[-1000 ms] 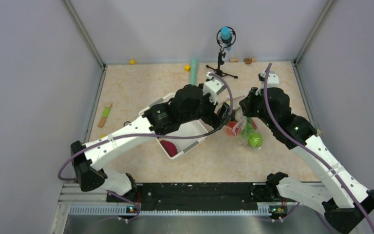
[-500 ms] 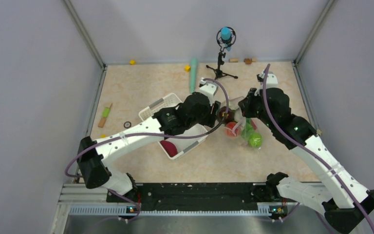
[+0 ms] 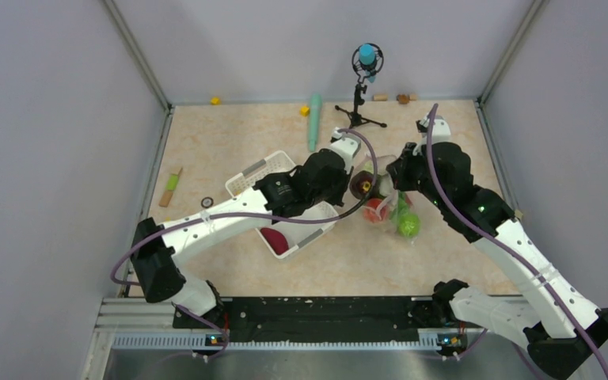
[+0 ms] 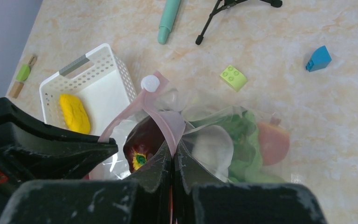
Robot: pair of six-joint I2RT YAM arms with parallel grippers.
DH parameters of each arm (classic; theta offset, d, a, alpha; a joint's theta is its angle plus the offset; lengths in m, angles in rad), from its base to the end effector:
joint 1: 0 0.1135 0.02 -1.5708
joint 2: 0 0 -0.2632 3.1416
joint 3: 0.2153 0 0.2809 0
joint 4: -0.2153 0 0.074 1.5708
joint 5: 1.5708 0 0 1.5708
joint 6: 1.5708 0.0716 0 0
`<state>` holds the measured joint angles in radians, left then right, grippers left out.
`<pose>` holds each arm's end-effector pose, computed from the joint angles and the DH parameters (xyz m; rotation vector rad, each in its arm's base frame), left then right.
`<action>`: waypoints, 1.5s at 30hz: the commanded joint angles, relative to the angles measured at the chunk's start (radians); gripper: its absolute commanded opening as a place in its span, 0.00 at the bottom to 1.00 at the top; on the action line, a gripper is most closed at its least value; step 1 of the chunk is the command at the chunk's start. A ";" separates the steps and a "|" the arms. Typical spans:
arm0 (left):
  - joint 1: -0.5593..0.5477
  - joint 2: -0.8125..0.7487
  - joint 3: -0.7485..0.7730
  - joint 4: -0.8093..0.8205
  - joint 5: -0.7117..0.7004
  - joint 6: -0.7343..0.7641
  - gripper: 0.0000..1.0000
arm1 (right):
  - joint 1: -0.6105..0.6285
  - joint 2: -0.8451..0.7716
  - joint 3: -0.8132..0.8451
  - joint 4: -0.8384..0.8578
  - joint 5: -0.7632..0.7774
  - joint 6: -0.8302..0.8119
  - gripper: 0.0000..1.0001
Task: Place the food in the zip-top bag and seal the zipper
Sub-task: Adjust the zipper food storage bag at the center of the board.
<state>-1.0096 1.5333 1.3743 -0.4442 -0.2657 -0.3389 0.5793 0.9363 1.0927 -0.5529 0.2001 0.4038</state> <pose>0.2333 -0.3358 0.3112 0.5745 2.1146 -0.4889 0.2243 0.1297 0.3718 -0.0418 1.9856 0.4470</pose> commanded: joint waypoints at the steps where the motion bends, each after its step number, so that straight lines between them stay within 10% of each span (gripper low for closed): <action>1: 0.001 -0.119 0.074 0.141 0.086 0.119 0.00 | -0.013 -0.020 0.075 0.042 0.010 -0.038 0.00; 15: 0.019 0.043 0.437 0.057 0.177 0.288 0.00 | -0.013 0.225 0.170 -0.135 -0.076 -0.065 0.01; 24: 0.114 0.091 0.409 0.050 0.175 0.231 0.00 | -0.013 0.037 0.140 -0.160 0.279 -0.014 0.03; 45: 0.173 0.146 0.580 -0.004 0.461 0.214 0.00 | -0.013 -0.021 0.177 0.008 0.173 -0.017 0.00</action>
<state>-0.8341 1.7130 1.8725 -0.4957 0.1322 -0.1219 0.5728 0.9741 1.2243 -0.6918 0.3714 0.3779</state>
